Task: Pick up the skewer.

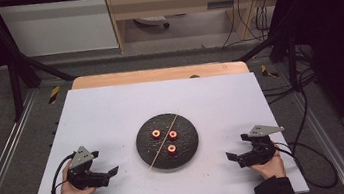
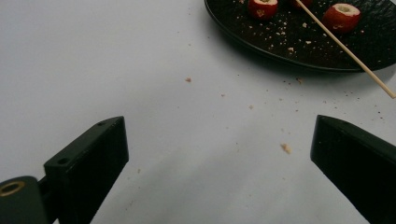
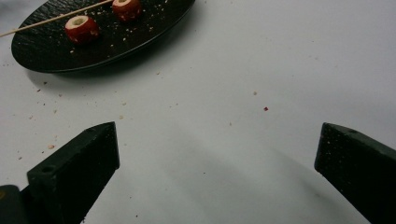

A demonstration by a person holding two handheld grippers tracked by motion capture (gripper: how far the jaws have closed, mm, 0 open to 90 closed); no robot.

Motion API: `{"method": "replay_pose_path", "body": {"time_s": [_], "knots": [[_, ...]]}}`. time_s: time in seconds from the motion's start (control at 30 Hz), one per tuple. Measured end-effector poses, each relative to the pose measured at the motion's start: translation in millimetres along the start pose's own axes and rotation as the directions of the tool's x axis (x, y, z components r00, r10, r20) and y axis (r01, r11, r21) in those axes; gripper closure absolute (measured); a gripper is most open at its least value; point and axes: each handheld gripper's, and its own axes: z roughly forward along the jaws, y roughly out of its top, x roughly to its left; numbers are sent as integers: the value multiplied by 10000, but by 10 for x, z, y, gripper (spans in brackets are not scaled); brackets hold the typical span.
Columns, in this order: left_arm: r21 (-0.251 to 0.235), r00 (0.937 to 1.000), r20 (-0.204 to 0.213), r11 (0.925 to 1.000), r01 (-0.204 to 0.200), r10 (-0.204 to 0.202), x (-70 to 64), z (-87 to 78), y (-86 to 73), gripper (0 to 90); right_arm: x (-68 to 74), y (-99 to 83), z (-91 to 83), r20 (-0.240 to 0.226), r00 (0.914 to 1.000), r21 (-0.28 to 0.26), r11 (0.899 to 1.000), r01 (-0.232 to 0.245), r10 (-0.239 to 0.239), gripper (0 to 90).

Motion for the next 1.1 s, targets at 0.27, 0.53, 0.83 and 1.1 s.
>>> {"method": "replay_pose_path", "body": {"time_s": [0.27,0.53,0.83,1.1], "knots": [[40,9999,74,9999,-132,132,-60,11,32,39,13,-3,4,22,10000,48,10000,60,-60,7],[167,9998,124,9997,-150,148,-128,52,66,45,19,-2,14,21,9999,64,9999,105,-105,7],[202,9997,157,9996,-212,209,-234,73,156,48,40,16,12,33,9998,70,9998,185,-185,6],[443,9995,135,9985,-309,303,-363,126,284,62,42,13,25,100,9998,107,9998,191,-192,6]]}}
